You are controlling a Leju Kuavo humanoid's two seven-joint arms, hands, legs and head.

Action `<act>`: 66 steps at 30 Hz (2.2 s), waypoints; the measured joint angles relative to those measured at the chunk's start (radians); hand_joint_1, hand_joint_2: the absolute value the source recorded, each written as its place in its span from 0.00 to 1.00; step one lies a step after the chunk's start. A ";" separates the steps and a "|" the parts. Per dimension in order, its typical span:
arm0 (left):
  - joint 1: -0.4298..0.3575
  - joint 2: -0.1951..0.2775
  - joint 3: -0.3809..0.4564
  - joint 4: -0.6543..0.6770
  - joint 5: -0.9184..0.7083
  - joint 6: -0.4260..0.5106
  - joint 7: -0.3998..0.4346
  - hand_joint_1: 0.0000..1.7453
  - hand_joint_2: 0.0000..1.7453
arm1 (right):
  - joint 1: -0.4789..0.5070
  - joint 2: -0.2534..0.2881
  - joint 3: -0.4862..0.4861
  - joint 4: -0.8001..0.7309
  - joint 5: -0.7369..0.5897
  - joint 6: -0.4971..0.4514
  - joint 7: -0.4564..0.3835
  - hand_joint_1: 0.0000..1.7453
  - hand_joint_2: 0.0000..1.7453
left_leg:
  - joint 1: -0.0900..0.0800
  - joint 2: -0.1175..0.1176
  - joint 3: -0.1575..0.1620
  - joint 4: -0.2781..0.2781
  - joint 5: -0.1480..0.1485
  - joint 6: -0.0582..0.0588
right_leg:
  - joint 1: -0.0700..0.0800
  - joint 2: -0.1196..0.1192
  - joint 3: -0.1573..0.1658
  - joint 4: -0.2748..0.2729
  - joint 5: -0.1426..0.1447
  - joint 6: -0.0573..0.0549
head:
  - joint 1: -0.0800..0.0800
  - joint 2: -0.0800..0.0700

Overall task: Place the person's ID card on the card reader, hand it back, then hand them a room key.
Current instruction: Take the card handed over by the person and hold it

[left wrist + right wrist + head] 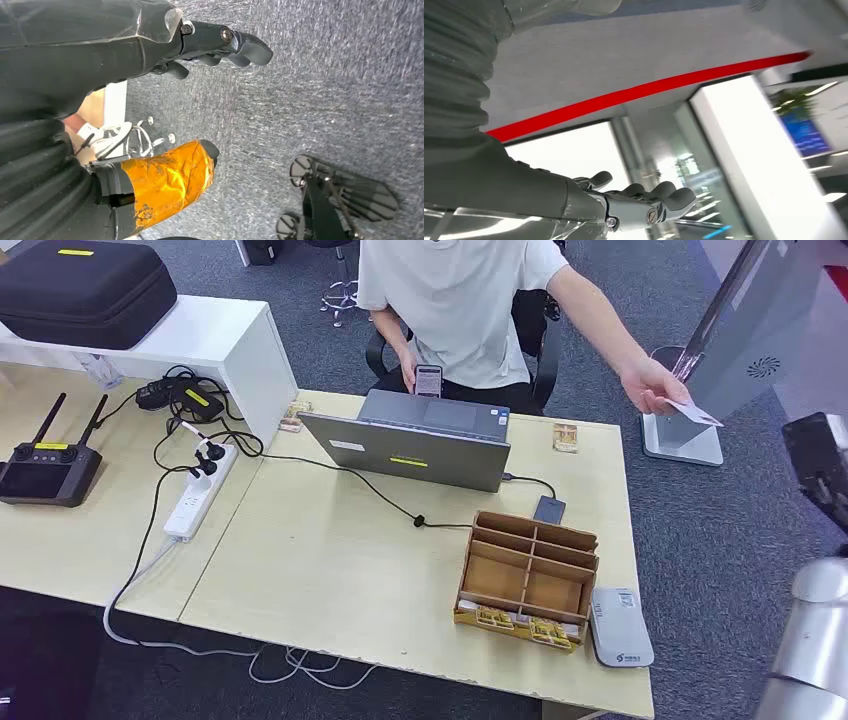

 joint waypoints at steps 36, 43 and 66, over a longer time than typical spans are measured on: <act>-0.002 -0.062 0.186 0.000 0.006 -0.234 -0.188 0.00 1.00 | -0.013 -0.023 0.608 -0.019 -0.198 0.018 -0.095 0.00 1.00 | 0.000 0.000 -0.001 0.000 0.000 0.000 | 0.000 0.001 -0.001 0.000 0.000 0.000 | 0.000 0.000; -0.002 -0.064 0.192 0.000 0.008 -0.239 -0.188 0.00 1.00 | -0.013 -0.024 0.615 -0.019 -0.199 0.018 -0.095 0.00 1.00 | 0.000 0.000 -0.001 0.000 0.000 0.000 | 0.000 0.001 -0.001 0.000 0.000 0.000 | 0.000 0.000; -0.003 -0.085 0.230 0.001 0.023 -0.287 -0.171 0.00 1.00 | -0.025 -0.049 0.650 -0.018 -0.259 0.009 -0.115 1.00 1.00 | 0.000 0.000 -0.001 0.000 0.000 0.000 | 0.000 0.001 -0.001 0.000 0.000 0.000 | 0.000 0.000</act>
